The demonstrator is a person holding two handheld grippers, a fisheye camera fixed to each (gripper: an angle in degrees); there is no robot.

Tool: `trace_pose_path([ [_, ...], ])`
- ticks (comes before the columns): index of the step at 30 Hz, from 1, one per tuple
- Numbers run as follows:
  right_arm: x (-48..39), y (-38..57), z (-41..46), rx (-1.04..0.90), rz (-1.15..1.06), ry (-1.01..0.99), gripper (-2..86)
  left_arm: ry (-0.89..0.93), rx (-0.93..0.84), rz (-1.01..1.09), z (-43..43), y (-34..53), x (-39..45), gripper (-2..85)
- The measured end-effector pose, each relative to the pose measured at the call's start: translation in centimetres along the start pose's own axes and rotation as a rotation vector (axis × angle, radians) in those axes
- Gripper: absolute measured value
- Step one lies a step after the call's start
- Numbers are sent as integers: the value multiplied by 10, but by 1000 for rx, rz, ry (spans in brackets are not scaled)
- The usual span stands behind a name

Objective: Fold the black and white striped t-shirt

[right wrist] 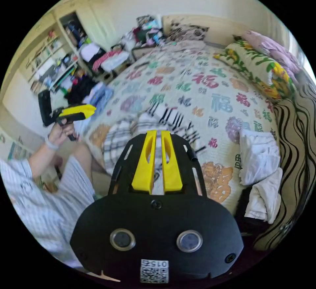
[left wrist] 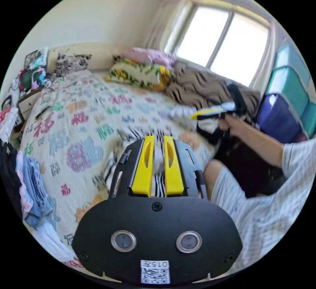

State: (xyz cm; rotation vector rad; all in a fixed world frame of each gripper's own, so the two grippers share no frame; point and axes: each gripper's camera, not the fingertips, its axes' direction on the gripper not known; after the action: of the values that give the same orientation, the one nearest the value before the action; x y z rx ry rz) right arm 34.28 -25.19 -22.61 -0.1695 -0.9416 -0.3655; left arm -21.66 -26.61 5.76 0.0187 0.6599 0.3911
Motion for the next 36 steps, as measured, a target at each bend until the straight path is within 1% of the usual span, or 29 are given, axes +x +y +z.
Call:
trace_pose_path([
  [2,-18,23,37,-143,-156,-28,51,52,-227,2,50,48,14,59],
  [3,-22,27,45,-171,-186,-25,53,52,-267,5,60,58,18,61],
  [4,-29,33,58,-209,-234,-9,58,3,-313,5,74,74,26,68],
  [5,-35,34,68,-223,-269,9,64,-46,-320,9,84,85,35,75],
  [7,-43,28,78,-222,-307,19,70,-90,-326,-2,96,92,47,88],
  [10,-54,13,90,-218,-389,-2,90,-115,-414,-25,127,98,65,103],
  [11,-56,6,96,-234,-415,-5,96,-167,-445,-21,139,100,71,104],
  [15,-53,-10,117,-314,-454,1,103,-234,-483,-15,164,101,81,103],
  [17,-51,-18,131,-379,-466,-3,102,-268,-491,-8,175,102,84,93],
  [20,-49,-23,147,-477,-510,14,92,-269,-476,23,180,109,88,81],
  [21,-48,-25,147,-482,-513,8,87,-272,-475,34,181,110,89,79],
  [24,-37,-38,140,-514,-446,-57,55,-268,-499,34,182,113,90,40],
  [27,-31,-44,115,-458,-394,-78,39,-231,-440,-62,165,116,78,16],
  [29,-32,-46,82,-360,-366,-79,31,-247,-336,-100,132,112,73,10],
  [30,-32,-46,72,-330,-356,-89,29,-256,-304,-103,122,110,73,8],
  [32,-32,-47,28,-208,-310,-137,24,-304,-170,-93,76,98,72,6],
  [33,-32,-47,18,-184,-303,-155,23,-313,-136,-84,65,94,73,6],
  [35,-33,-49,-19,-108,-273,-231,18,-363,-7,-30,21,78,79,5],
  [36,-33,-49,-27,-92,-269,-247,17,-375,21,-14,11,74,81,5],
])
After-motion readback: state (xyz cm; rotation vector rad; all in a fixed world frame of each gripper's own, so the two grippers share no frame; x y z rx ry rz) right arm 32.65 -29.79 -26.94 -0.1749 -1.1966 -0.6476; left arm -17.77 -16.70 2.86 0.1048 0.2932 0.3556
